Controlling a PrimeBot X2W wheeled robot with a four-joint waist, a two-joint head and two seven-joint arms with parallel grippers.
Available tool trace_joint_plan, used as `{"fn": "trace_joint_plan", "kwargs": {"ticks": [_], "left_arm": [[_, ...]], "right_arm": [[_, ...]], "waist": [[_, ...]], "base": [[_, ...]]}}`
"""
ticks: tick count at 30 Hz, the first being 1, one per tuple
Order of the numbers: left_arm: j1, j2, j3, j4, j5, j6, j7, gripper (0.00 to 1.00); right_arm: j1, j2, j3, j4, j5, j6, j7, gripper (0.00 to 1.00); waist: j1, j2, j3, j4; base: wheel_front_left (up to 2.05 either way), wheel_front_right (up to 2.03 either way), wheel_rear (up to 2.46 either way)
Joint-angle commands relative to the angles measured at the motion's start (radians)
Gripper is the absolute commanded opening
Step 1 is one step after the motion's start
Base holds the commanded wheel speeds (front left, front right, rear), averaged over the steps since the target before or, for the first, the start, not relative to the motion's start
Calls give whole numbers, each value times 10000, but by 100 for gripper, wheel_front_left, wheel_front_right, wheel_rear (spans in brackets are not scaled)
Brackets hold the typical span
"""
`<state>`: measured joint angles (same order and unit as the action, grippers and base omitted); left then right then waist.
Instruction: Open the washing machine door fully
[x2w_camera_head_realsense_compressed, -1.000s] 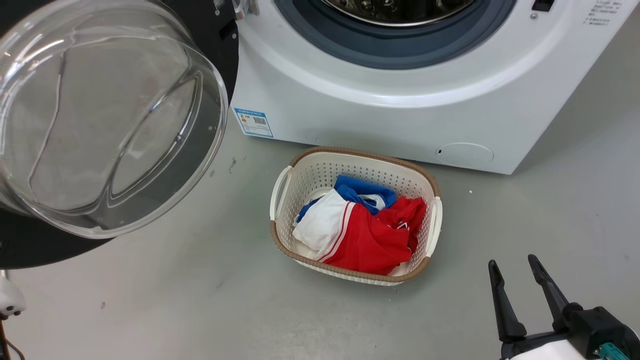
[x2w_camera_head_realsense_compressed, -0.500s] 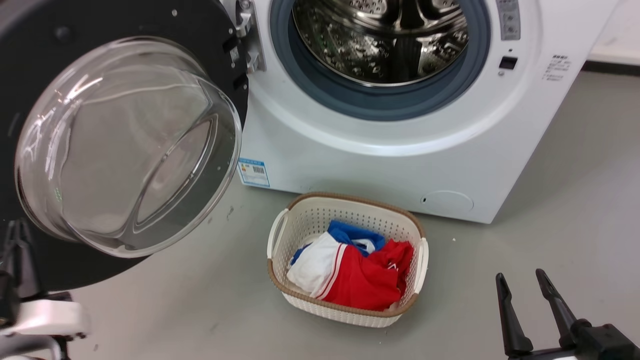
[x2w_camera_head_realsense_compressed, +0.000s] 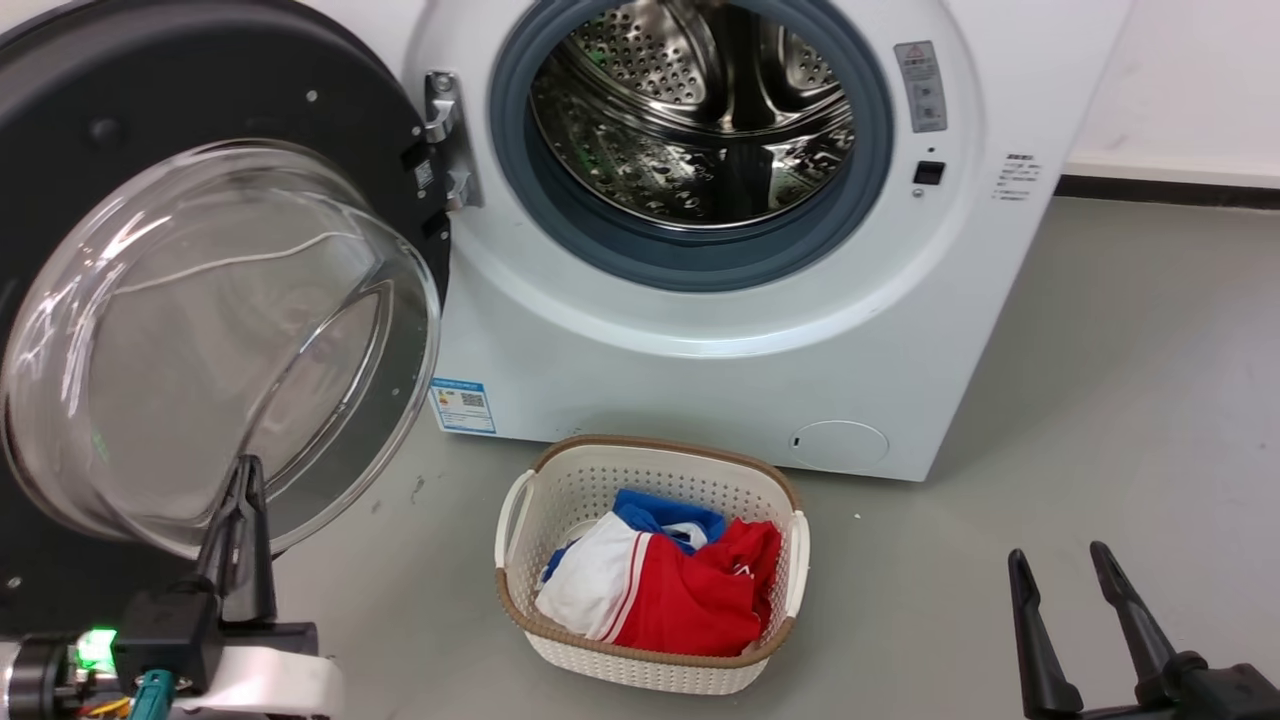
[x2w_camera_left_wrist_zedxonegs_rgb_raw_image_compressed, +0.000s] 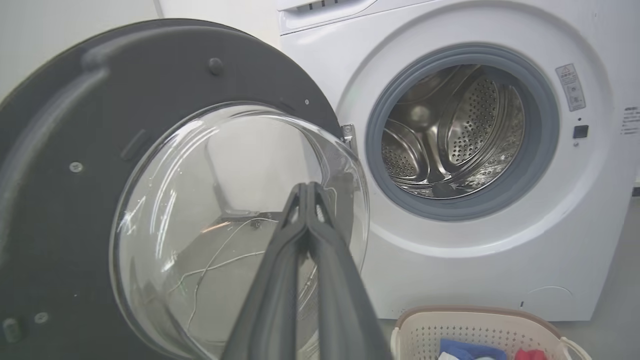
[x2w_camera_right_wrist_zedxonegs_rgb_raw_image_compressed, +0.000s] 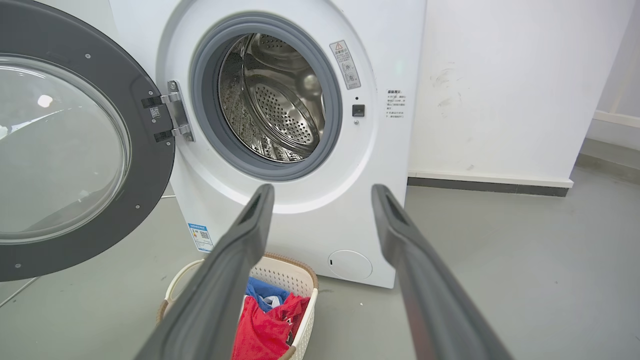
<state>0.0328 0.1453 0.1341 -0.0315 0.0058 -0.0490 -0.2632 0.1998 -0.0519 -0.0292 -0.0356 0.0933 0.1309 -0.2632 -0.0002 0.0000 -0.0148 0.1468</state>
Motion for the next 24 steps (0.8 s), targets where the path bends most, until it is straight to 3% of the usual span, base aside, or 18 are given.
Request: {"fn": "trace_joint_plan", "kwargs": {"ticks": [1,17,18,19,24], "left_arm": [[146,-86,-99,-45,-64,-5,-23,0],[776,-733,-1475,649,-350,-186,-23,1],[791,-747,-1496,693,-343,-162,-23,55],[828,-765,-1529,759,-315,-116,-23,100],[866,-774,-1658,982,-251,-103,-23,100]], "right_arm": [[92,24,16,-38,103,-2,-21,100],[640,22,-319,-53,571,-1,-21,100],[652,22,-321,-43,577,-1,-21,100],[678,22,-332,-22,612,-1,-21,100],[712,22,-404,27,675,-1,-21,100]], "waist": [[2,0,-67,-187],[2,0,-300,-850],[2,0,-305,-869],[2,0,-322,-894],[2,0,-372,-883]], "base": [[0,0,0],[0,0,0],[0,0,0],[0,0,0],[0,0,0]]}}
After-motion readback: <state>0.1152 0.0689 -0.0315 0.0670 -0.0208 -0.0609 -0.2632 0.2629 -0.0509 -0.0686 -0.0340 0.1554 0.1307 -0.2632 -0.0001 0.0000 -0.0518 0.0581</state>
